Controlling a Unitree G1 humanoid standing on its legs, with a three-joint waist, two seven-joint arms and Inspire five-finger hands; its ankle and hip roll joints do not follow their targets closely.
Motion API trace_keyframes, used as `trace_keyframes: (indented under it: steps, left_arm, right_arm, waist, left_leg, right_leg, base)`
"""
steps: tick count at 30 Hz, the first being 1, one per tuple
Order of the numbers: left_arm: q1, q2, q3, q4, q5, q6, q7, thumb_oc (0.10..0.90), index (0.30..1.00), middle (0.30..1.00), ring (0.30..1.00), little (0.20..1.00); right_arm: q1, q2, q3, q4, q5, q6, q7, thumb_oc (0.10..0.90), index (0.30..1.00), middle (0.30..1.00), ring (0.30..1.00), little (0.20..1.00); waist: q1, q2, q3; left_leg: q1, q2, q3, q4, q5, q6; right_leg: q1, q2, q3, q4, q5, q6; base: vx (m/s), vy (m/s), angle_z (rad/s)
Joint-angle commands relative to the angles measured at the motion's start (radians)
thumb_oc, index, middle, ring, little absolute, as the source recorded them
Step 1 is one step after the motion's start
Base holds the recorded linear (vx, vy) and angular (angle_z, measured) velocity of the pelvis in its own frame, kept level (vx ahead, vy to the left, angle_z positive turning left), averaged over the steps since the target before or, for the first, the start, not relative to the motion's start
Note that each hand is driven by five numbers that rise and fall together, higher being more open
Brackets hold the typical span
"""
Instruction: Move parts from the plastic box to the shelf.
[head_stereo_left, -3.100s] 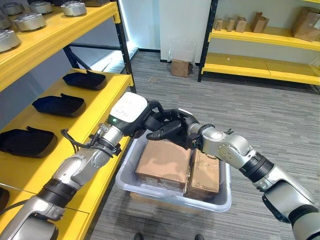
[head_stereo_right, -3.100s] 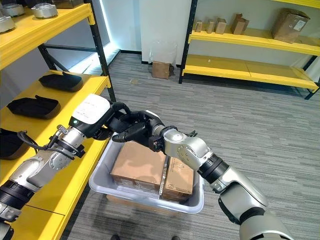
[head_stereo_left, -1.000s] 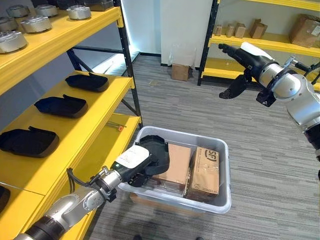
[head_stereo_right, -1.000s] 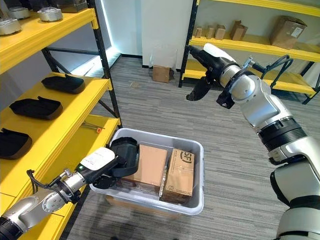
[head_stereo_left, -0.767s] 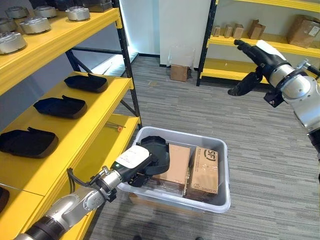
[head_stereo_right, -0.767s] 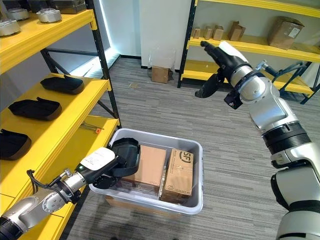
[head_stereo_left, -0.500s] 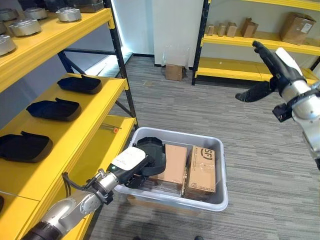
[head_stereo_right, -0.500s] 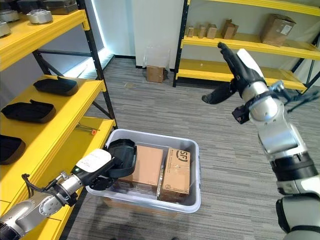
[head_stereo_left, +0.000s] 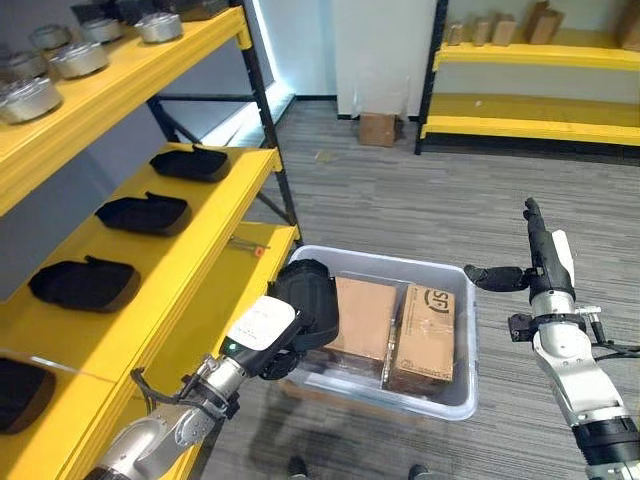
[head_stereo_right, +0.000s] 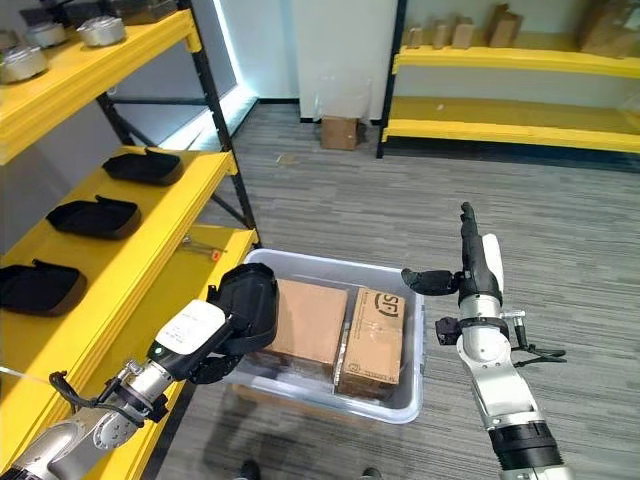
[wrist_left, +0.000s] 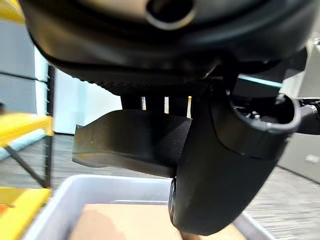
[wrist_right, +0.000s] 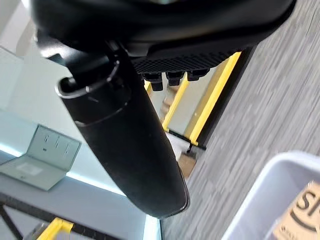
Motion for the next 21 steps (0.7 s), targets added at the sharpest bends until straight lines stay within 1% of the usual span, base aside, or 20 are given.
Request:
trace_keyframes:
  steps: [1,2,3,4,5,6,8,9,10,11,12,13,14,15,16,17,18,19,21]
  left_arm:
    - [-0.048,0.049,0.171,-0.170,0.003,-0.070,0.168,0.400,0.300,0.300,0.300,0.300]
    - [-0.045,0.049,0.173,-0.172,0.003,-0.070,0.168,0.400,0.300,0.300,0.300,0.300]
    - [-0.037,0.054,0.187,-0.182,0.003,-0.090,0.176,0.400,0.300,0.300,0.300,0.300]
    - [-0.035,0.053,0.195,-0.193,0.003,-0.098,0.174,0.400,0.300,0.300,0.300,0.300]
    - [-0.034,0.053,0.199,-0.198,0.002,-0.101,0.173,0.400,0.300,0.300,0.300,0.300]
    - [-0.032,0.059,0.211,-0.223,-0.001,-0.106,0.172,0.400,0.300,0.300,0.300,0.300]
    - [-0.037,0.065,0.208,-0.237,0.004,-0.092,0.190,0.400,0.300,0.300,0.300,0.300]
    - [-0.057,0.066,0.197,-0.241,0.007,-0.069,0.205,0.400,0.300,0.300,0.300,0.300]
    - [-0.075,0.066,0.188,-0.241,0.014,-0.058,0.219,0.400,0.300,0.300,0.300,0.300]
    - [-0.077,0.067,0.186,-0.240,0.015,-0.057,0.221,0.400,0.300,0.300,0.300,0.300]
    - [-0.085,0.068,0.182,-0.239,0.018,-0.055,0.231,0.400,0.300,0.300,0.300,0.300]
    - [-0.102,0.066,0.179,-0.239,0.015,-0.060,0.238,0.400,0.300,0.300,0.300,0.300]
    - [-0.167,0.074,0.163,-0.237,0.005,-0.100,0.272,0.400,0.300,0.300,0.300,0.300]
    - [-0.173,0.073,0.161,-0.239,0.004,-0.105,0.276,0.400,0.300,0.300,0.300,0.300]
    - [-0.190,0.073,0.158,-0.250,0.005,-0.116,0.285,0.400,0.300,0.300,0.300,0.300]
    - [-0.208,0.078,0.148,-0.261,0.008,-0.118,0.295,0.400,0.300,0.300,0.300,0.300]
    - [-0.224,0.077,0.139,-0.270,0.006,-0.116,0.288,0.400,0.300,0.300,0.300,0.300]
    - [-0.252,0.077,0.118,-0.285,0.002,-0.114,0.279,0.400,0.300,0.300,0.300,0.300]
    - [-0.275,0.073,0.100,-0.297,-0.012,-0.109,0.276,0.400,0.300,0.300,0.300,0.300]
  right_arm:
    - [-0.090,-0.041,-0.075,-0.146,-0.047,-0.169,-0.105,0.900,1.000,1.000,1.000,1.000]
    - [-0.089,-0.040,-0.074,-0.147,-0.048,-0.169,-0.107,0.900,1.000,1.000,1.000,1.000]
    - [-0.054,-0.038,-0.084,-0.150,-0.043,-0.183,-0.147,0.900,1.000,1.000,1.000,1.000]
    - [-0.029,-0.036,-0.093,-0.158,-0.030,-0.192,-0.170,0.900,1.000,1.000,1.000,1.000]
    - [-0.019,-0.033,-0.097,-0.162,-0.026,-0.195,-0.178,0.900,1.000,1.000,1.000,1.000]
    - [0.016,-0.019,-0.113,-0.171,-0.018,-0.220,-0.207,0.900,1.000,1.000,1.000,1.000]
    - [0.027,-0.012,-0.114,-0.173,-0.017,-0.236,-0.235,0.900,1.000,1.000,1.000,1.000]
    - [0.030,-0.005,-0.110,-0.176,0.006,-0.249,-0.257,0.900,1.000,1.000,1.000,1.000]
    - [0.032,-0.003,-0.109,-0.176,0.023,-0.254,-0.262,0.900,1.000,1.000,1.000,1.000]
    - [0.032,-0.003,-0.110,-0.175,0.024,-0.254,-0.262,0.900,1.000,1.000,1.000,1.000]
    - [0.033,-0.002,-0.110,-0.176,0.033,-0.256,-0.261,0.900,1.000,1.000,1.000,1.000]
    - [0.034,0.000,-0.110,-0.174,0.036,-0.256,-0.256,0.900,1.000,1.000,1.000,1.000]
    - [0.050,0.006,-0.106,-0.176,0.033,-0.244,-0.247,0.900,1.000,1.000,1.000,1.000]
    - [0.053,0.006,-0.106,-0.177,0.030,-0.242,-0.249,0.900,1.000,1.000,1.000,1.000]
    - [0.059,0.006,-0.102,-0.179,0.031,-0.231,-0.253,0.900,1.000,1.000,1.000,1.000]
    - [0.069,0.010,-0.096,-0.175,0.042,-0.233,-0.262,0.900,1.000,1.000,1.000,1.000]
    - [0.077,0.017,-0.095,-0.168,0.052,-0.239,-0.271,0.900,1.000,1.000,1.000,1.000]
    - [0.086,0.029,-0.098,-0.160,0.064,-0.245,-0.289,0.900,1.000,1.000,1.000,1.000]
    - [0.091,0.039,-0.100,-0.158,0.068,-0.248,-0.302,0.900,1.000,1.000,1.000,1.000]
  waist:
    - [0.030,-0.038,-0.015]
    - [0.028,-0.038,-0.016]
    - [0.022,-0.038,-0.015]
    - [0.015,-0.038,-0.017]
    - [0.012,-0.038,-0.018]
    - [-0.001,-0.048,-0.024]
    - [-0.009,-0.056,-0.033]
    - [-0.016,-0.068,-0.045]
    - [-0.022,-0.075,-0.056]
    - [-0.022,-0.075,-0.056]
    - [-0.025,-0.076,-0.057]
    - [-0.030,-0.081,-0.066]
    - [-0.046,-0.082,-0.086]
    - [-0.047,-0.081,-0.089]
    - [-0.054,-0.074,-0.100]
    - [-0.064,-0.063,-0.109]
    - [-0.074,-0.057,-0.114]
    - [-0.089,-0.050,-0.117]
    - [-0.097,-0.047,-0.118]
  left_leg:
    - [-0.067,0.148,-0.035,-0.005,0.160,-0.060]
    - [-0.068,0.148,-0.035,-0.007,0.163,-0.060]
    - [-0.074,0.158,0.031,-0.007,0.180,-0.070]
    - [-0.073,0.163,0.069,-0.003,0.187,-0.074]
    - [-0.072,0.163,0.081,0.001,0.188,-0.075]
    - [-0.055,0.154,0.122,0.041,0.143,-0.070]
    - [-0.038,0.142,0.144,0.082,0.089,-0.055]
    - [-0.020,0.127,0.164,0.162,0.038,-0.040]
    - [-0.004,0.116,0.162,0.217,0.009,-0.049]
    - [-0.008,0.117,0.163,0.222,0.009,-0.047]
    - [-0.010,0.120,0.184,0.243,0.012,-0.036]
    - [0.008,0.111,0.181,0.295,-0.010,-0.049]
    - [0.029,0.098,0.182,0.392,-0.050,-0.045]
    - [0.030,0.096,0.179,0.396,-0.051,-0.045]
    - [0.045,0.082,0.175,0.359,-0.071,-0.036]
    - [0.063,0.074,0.181,0.307,-0.072,-0.032]
    - [0.079,0.066,0.197,0.262,-0.080,-0.024]
    - [0.101,0.060,0.227,0.213,-0.094,-0.019]
    - [0.112,0.053,0.242,0.178,-0.105,-0.013]
  right_leg:
    - [0.011,0.041,-0.068,0.163,-0.110,-0.056]
    - [0.011,0.041,-0.071,0.162,-0.110,-0.056]
    - [0.025,0.032,-0.111,0.144,-0.100,-0.050]
    - [0.034,0.026,-0.134,0.129,-0.091,-0.046]
    - [0.038,0.024,-0.141,0.123,-0.087,-0.045]
    - [0.052,0.006,-0.167,0.106,-0.079,-0.040]
    - [0.048,-0.004,-0.178,0.096,-0.067,-0.041]
    - [0.040,-0.012,-0.188,0.084,-0.056,-0.048]
    - [0.039,-0.014,-0.182,0.078,-0.063,-0.047]
    - [0.038,-0.014,-0.184,0.077,-0.061,-0.048]
    - [0.032,-0.015,-0.203,0.074,-0.050,-0.057]
    - [0.030,-0.017,-0.195,0.072,-0.057,-0.058]
    - [0.006,-0.019,-0.210,0.080,-0.062,-0.076]
    - [0.002,-0.019,-0.210,0.081,-0.063,-0.077]
    - [-0.012,-0.020,-0.210,0.088,-0.062,-0.075]
    - [-0.029,-0.024,-0.209,0.095,-0.059,-0.067]
    - [-0.042,-0.031,-0.213,0.108,-0.055,-0.059]
    - [-0.056,-0.048,-0.223,0.124,-0.047,-0.045]
    - [-0.061,-0.061,-0.228,0.130,-0.034,-0.030]
  base:
    - [-0.06,-0.067,0.19]
    - [-0.08,-0.112,0.57]
    - [-0.07,-0.094,0.63]
    - [-0.08,-0.097,0.85]
    - [-0.10,-0.055,0.82]
    - [-0.11,-0.031,0.99]
    - [-0.16,0.005,0.72]
    - [-0.16,0.069,0.34]
    - [-0.14,0.074,0.27]
    - [-0.10,0.053,0.32]
    - [-0.09,0.039,0.36]
    - [-0.26,0.200,0.47]
    - [-0.21,0.206,0.33]
    - [-0.27,0.307,0.37]
    - [-0.16,0.264,0.65]
    - [-0.18,0.332,0.55]
    - [-0.18,0.347,0.43]
    - [-0.14,0.284,-0.01]
    - [-0.13,0.248,0.36]
